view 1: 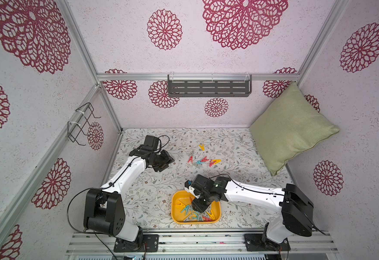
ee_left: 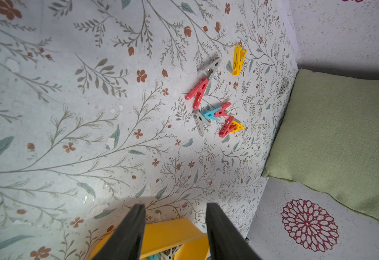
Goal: Put the clothespins into the storage box
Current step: Place the clothespin in the storage box, then pick up the clothespin from the center of the board.
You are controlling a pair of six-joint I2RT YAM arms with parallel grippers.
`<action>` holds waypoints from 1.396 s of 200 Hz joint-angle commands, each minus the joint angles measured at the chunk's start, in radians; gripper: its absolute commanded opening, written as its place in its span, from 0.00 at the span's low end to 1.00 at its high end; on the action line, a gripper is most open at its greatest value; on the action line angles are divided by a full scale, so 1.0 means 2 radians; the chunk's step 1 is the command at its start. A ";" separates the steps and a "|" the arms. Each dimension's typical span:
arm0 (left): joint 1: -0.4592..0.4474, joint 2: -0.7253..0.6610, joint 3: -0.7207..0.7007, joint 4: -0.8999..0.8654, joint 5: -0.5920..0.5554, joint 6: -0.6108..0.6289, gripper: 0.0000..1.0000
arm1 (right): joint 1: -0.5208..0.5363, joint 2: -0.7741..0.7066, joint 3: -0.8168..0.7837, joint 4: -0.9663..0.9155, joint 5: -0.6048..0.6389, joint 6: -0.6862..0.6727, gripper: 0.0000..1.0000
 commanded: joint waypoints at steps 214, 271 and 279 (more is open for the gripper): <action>-0.079 0.407 0.406 -0.173 -0.075 0.227 0.50 | -0.283 0.033 0.101 0.035 -0.060 0.043 0.62; -0.098 0.456 0.461 -0.201 -0.112 0.236 0.47 | -0.300 0.048 0.114 0.031 -0.077 0.037 0.60; -0.100 0.462 0.469 -0.204 -0.115 0.236 0.46 | -0.302 0.049 0.115 0.029 -0.078 0.036 0.60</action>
